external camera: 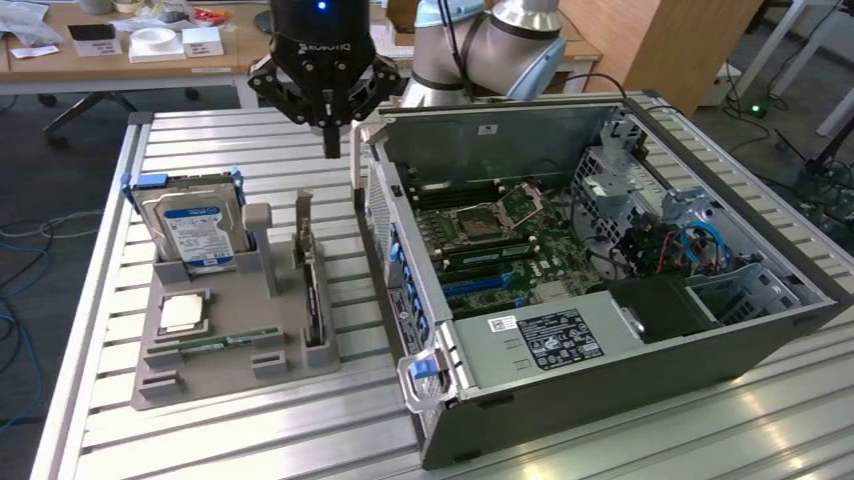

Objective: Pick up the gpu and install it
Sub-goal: 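Reach for the gpu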

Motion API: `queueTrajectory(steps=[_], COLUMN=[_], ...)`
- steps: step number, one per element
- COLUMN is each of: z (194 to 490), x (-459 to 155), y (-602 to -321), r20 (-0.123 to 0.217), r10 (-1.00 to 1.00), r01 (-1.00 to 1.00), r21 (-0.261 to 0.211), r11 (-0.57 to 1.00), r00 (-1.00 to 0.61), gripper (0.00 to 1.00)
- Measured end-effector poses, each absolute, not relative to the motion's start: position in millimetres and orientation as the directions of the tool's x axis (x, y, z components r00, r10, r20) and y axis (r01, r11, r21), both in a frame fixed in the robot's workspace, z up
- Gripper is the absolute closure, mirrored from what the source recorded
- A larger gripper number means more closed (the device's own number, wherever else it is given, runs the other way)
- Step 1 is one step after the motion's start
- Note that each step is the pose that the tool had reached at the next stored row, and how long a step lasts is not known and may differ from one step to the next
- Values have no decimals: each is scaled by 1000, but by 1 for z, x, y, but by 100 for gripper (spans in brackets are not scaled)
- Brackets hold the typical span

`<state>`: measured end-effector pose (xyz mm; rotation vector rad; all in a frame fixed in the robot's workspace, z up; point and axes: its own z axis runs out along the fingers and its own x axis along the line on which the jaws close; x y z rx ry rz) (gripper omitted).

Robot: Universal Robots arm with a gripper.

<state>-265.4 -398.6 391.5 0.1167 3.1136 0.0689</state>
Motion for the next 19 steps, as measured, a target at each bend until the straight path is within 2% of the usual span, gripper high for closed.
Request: queueTrajectory(steps=[19], z=[390], x=[-300], y=[-398], r20=[-23], r10=[76], r01=[75], r21=[45], r11=[996], r00=[-997], gripper=[89])
